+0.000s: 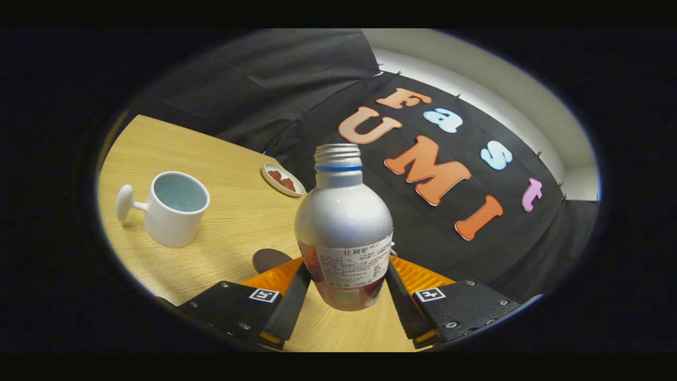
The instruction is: Take the bottle from table, then pour the juice into the cup, finally place the bottle on the coaster
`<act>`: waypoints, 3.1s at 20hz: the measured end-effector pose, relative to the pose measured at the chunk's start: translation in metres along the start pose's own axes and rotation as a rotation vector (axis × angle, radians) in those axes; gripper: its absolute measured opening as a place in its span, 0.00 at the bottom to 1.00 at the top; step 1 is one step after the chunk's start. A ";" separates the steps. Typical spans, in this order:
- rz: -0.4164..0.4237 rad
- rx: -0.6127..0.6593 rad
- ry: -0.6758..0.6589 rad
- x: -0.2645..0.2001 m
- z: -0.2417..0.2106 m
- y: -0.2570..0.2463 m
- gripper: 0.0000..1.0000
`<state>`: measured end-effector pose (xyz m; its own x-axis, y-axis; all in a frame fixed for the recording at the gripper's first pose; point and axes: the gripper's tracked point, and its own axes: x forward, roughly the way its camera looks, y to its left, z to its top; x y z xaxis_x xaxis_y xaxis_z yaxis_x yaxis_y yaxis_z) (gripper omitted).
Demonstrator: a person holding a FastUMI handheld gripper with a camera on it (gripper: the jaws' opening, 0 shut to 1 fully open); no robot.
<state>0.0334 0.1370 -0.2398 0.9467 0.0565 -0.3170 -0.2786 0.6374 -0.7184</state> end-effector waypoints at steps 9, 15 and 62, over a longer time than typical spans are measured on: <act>-0.084 -0.277 -0.101 0.002 0.037 0.006 0.78; -0.079 -0.410 -0.131 0.004 0.047 0.018 0.78; -0.233 -0.970 -0.232 0.014 0.074 -0.008 0.77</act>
<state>0.0610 0.1901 -0.1929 0.9733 0.2238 -0.0520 0.0030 -0.2384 -0.9712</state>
